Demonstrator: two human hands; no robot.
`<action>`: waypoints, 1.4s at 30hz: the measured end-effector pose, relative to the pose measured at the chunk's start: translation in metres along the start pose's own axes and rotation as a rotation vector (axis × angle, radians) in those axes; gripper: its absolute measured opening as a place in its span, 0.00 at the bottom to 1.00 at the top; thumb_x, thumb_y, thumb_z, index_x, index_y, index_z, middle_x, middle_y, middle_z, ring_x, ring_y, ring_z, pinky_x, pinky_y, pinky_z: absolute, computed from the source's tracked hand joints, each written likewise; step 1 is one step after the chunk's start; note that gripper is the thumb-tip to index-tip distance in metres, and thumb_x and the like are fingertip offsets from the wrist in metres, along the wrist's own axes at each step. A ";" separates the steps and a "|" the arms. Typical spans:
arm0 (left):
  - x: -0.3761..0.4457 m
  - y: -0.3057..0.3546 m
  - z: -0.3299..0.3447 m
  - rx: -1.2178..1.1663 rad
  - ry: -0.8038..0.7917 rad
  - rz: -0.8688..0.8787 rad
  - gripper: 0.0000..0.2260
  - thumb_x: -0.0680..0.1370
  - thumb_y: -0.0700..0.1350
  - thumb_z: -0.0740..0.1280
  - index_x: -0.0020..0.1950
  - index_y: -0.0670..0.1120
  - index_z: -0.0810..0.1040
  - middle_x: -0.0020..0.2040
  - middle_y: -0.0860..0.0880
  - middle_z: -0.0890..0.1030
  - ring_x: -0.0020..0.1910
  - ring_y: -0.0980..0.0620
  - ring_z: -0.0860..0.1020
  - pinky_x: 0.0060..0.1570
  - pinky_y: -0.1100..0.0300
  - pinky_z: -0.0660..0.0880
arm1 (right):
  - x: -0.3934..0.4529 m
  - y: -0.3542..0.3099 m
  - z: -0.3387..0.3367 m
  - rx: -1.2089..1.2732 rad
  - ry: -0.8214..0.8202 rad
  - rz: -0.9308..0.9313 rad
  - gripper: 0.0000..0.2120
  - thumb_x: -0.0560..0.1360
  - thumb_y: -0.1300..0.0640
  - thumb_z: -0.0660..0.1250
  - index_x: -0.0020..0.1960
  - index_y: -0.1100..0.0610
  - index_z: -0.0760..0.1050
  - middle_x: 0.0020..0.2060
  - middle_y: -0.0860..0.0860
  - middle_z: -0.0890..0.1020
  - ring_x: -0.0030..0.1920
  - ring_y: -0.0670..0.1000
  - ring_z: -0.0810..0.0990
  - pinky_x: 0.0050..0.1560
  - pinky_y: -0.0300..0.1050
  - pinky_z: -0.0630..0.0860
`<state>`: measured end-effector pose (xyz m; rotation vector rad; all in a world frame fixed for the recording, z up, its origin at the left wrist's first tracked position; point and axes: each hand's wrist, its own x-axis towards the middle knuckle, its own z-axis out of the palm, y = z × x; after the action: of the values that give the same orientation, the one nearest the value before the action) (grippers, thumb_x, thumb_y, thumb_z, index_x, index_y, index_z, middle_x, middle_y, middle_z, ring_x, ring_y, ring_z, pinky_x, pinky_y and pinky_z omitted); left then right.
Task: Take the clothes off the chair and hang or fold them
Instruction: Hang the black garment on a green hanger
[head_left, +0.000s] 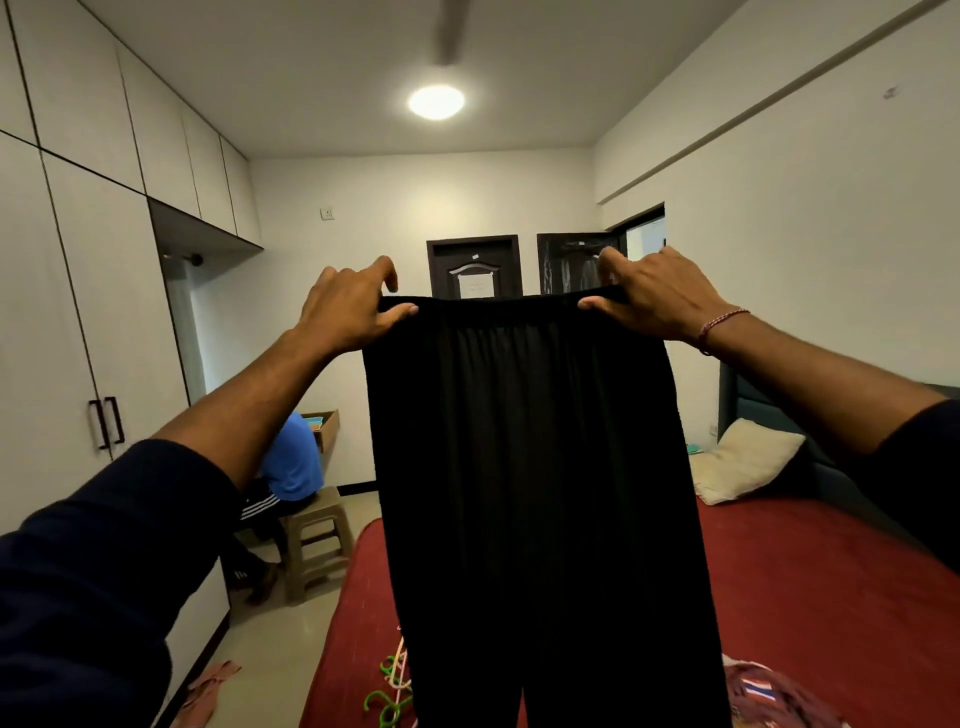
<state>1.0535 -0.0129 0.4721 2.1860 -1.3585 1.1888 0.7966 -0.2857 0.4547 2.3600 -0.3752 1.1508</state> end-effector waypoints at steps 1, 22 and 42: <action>0.002 0.003 0.002 0.092 0.000 0.012 0.23 0.80 0.61 0.62 0.68 0.48 0.73 0.50 0.44 0.84 0.52 0.41 0.80 0.61 0.47 0.67 | 0.001 -0.001 0.001 -0.020 -0.014 -0.013 0.24 0.79 0.37 0.60 0.58 0.58 0.71 0.25 0.46 0.63 0.28 0.49 0.62 0.53 0.53 0.72; 0.003 0.066 0.022 0.047 -0.186 -0.011 0.13 0.85 0.52 0.55 0.58 0.44 0.70 0.52 0.39 0.81 0.46 0.39 0.79 0.50 0.43 0.78 | -0.012 -0.040 -0.009 -0.201 -0.590 -0.403 0.44 0.82 0.57 0.57 0.69 0.25 0.26 0.39 0.54 0.76 0.32 0.48 0.72 0.32 0.41 0.71; -0.026 0.138 0.042 -0.695 -0.068 -0.018 0.14 0.74 0.41 0.75 0.54 0.48 0.73 0.50 0.50 0.78 0.48 0.52 0.78 0.46 0.63 0.76 | 0.014 -0.079 -0.037 1.107 -0.869 0.681 0.05 0.82 0.62 0.64 0.52 0.64 0.76 0.48 0.57 0.80 0.36 0.49 0.82 0.27 0.35 0.78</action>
<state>0.9513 -0.0932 0.4045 1.7327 -1.4853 0.5114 0.8153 -0.2000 0.4611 3.8716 -1.1167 0.4687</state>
